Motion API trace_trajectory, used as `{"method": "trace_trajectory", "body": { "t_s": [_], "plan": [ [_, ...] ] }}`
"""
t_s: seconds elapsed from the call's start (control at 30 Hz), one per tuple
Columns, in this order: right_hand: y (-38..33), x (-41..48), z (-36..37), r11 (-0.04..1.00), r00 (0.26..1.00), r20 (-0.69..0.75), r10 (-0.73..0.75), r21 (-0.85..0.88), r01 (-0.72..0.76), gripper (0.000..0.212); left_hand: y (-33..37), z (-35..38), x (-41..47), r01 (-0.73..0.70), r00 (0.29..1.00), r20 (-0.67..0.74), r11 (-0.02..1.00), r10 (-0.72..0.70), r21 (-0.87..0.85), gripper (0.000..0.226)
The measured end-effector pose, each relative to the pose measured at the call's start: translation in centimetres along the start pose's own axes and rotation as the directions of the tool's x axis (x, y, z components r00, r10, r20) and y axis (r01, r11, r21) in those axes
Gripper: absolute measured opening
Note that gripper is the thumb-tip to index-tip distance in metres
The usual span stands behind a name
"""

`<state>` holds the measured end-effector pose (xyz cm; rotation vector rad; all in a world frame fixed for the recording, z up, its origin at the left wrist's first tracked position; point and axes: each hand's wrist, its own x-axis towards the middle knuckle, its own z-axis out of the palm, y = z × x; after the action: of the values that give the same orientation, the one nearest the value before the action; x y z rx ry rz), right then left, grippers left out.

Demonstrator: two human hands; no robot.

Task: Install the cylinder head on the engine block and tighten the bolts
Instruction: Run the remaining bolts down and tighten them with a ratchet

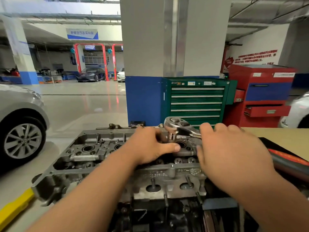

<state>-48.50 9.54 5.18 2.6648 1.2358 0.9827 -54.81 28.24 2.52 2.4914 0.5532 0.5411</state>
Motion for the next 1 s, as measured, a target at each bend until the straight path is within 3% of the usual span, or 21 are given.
{"method": "trace_trajectory", "body": {
  "t_s": [0.07,0.17,0.27,0.37,0.43,0.5,0.57,0.67,0.77,0.83,0.9,0.93,1.0],
  "plan": [
    [0.4,1.7,0.8,1.000,1.000,-0.020,0.018,0.016,-0.017,0.016,-1.8,-1.8,-0.4,0.073,0.997,-0.036,0.974,-0.067,0.215,0.051],
    [1.5,4.6,2.9,0.999,0.999,-0.044,0.030,0.040,-0.028,0.021,-4.2,-2.3,-1.1,0.221,0.975,-0.149,0.824,-0.167,0.521,0.046],
    [2.0,8.3,5.3,0.985,1.000,-0.013,-0.011,0.171,0.013,0.015,-5.1,-1.3,-0.8,0.265,0.959,-0.062,0.793,-0.278,0.549,0.049],
    [0.5,12.2,6.2,0.904,0.984,0.076,-0.162,0.410,0.118,0.013,-5.3,-1.2,-0.6,0.286,0.954,-0.082,0.788,-0.290,0.546,0.049],
    [-0.9,13.7,6.0,0.864,0.963,0.087,-0.254,0.468,0.186,0.012,-5.5,-1.2,-0.6,0.287,0.955,-0.098,0.796,-0.278,0.534,0.048],
    [-1.1,13.6,5.4,0.880,0.968,0.101,-0.228,0.448,0.160,0.019,-5.5,-1.2,-0.7,0.294,0.955,-0.122,0.803,-0.270,0.518,0.045],
    [0.1,11.7,4.5,0.946,0.986,0.112,-0.127,0.312,0.086,0.021,-5.4,-1.5,-0.9,0.297,0.954,-0.185,0.845,-0.237,0.444,0.039],
    [1.7,5.8,2.3,0.998,0.997,0.069,-0.017,0.061,0.013,0.027,-5.4,-2.0,-1.2,0.321,0.896,-0.365,0.937,-0.253,0.138,0.030],
    [0.2,0.1,0.1,0.997,0.997,0.038,-0.070,-0.037,0.071,0.028,-5.7,-2.8,-1.4,0.333,0.771,-0.517,0.928,-0.372,-0.170,0.031],
    [-0.1,0.3,-0.3,0.999,0.999,0.032,-0.033,-0.025,0.033,0.024,-5.9,-3.2,-1.5,0.316,0.730,-0.539,0.906,-0.421,-0.280,0.031],
    [0.0,3.0,0.2,0.994,0.993,0.059,0.105,0.019,-0.106,0.024,-5.9,-3.2,-1.8,0.357,0.772,-0.507,0.921,-0.383,-0.153,0.032],
    [0.4,4.9,1.0,0.988,0.987,0.074,0.141,0.056,-0.145,0.021,-6.1,-3.2,-1.9,0.392,0.803,-0.498,0.919,-0.327,0.029,0.032],
    [0.5,9.2,3.5,0.976,0.990,0.110,0.089,0.189,-0.109,0.005,-6.8,-2.9,-2.0,0.438,0.852,-0.459,0.823,-0.252,0.362,0.035]
  ]
}}
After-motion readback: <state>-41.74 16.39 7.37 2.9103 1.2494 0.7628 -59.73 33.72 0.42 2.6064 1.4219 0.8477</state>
